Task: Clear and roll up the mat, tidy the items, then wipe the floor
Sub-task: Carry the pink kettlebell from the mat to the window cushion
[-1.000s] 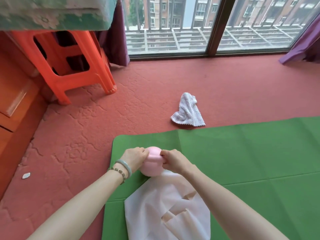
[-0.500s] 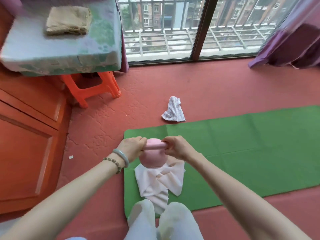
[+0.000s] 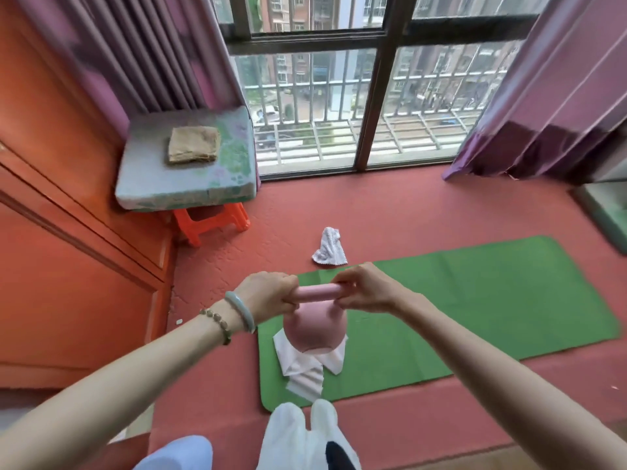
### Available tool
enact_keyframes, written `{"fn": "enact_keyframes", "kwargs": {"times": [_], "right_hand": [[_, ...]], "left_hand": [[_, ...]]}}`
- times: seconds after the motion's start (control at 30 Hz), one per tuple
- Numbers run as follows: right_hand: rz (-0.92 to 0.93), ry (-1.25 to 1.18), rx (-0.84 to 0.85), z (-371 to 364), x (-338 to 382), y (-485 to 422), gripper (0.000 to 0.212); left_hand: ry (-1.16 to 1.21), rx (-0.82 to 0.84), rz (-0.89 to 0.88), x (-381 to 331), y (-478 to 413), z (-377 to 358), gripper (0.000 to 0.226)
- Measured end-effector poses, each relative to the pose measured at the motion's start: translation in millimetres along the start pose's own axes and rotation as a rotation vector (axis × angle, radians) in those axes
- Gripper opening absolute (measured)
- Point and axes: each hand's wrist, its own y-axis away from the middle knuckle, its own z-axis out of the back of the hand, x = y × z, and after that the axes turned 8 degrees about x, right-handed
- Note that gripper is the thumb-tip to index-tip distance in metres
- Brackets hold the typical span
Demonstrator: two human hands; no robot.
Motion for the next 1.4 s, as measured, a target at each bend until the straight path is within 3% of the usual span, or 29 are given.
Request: {"fn": "enact_keyframes", "kwargs": {"times": [0.3,0.7,0.93,1.13,1.23,1.33,1.4], "right_hand": [[0.112,0.054,-0.062,30,51,13,0.02],[0.097,0.136,-0.054,44,109,-67,0.015],[-0.034,0.104,-0.062,41,163,-166,0.022],[-0.087,0.049,-0.228,49,203,-219,0.015],[-0.123,-0.018,-0.266,61,202,-240,0.022],[-0.174,-0.075,-0.276,77,191,-258,0.048],[-0.182,-0.073,-0.288,85,182,-266,0.048]], "left_hand": [[-0.102,-0.18,0.025,0,54,50,0.027],[-0.186,-0.141,-0.011,97,51,78,0.026],[-0.198,-0.161,-0.303,234,26,106,0.023],[-0.167,-0.11,-0.452,311,-4,149,0.015],[-0.174,-0.145,-0.489,332,-22,165,0.018],[-0.13,-0.189,-0.564,344,-43,175,0.027],[-0.144,-0.205,-0.603,349,-60,181,0.02]]}}
